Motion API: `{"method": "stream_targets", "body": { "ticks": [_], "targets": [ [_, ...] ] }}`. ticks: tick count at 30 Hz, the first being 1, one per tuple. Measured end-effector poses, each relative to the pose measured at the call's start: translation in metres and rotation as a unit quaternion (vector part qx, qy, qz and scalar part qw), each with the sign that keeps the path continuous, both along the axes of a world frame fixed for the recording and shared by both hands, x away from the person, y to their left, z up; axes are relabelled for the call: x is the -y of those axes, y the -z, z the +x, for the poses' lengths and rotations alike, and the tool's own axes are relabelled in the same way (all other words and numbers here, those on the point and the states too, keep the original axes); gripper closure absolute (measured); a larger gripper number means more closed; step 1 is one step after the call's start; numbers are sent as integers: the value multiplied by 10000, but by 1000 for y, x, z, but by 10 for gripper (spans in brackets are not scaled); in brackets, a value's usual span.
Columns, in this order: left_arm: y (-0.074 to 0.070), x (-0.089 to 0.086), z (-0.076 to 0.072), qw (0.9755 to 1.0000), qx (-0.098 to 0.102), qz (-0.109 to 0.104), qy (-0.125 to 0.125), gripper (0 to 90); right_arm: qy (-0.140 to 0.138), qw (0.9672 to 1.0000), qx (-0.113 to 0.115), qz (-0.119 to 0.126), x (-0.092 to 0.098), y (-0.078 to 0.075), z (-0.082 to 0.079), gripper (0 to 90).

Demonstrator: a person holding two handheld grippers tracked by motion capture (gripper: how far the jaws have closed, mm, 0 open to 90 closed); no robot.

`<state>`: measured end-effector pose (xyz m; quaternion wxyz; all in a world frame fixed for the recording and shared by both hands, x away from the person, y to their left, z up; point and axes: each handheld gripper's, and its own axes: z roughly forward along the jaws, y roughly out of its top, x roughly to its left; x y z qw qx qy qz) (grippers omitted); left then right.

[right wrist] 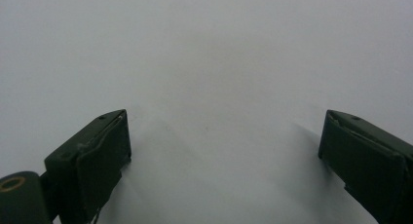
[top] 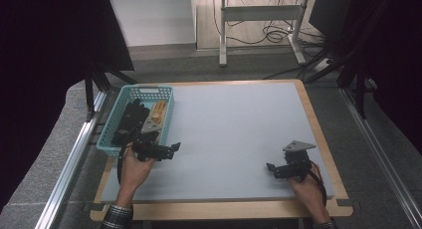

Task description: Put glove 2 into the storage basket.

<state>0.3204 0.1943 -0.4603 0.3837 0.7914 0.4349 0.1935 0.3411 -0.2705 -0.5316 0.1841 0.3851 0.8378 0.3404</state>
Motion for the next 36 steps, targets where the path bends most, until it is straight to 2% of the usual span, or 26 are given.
{"method": "stream_targets", "body": {
  "ticks": [13,36],
  "targets": [
    [8,19,-1,9998,39,-62,174,13,1,10000,-1,1,0,0,0,47],
    [24,54,0,9986,-40,-105,514,0,1,10000,-1,2,0,0,0,47]
  ]
}}
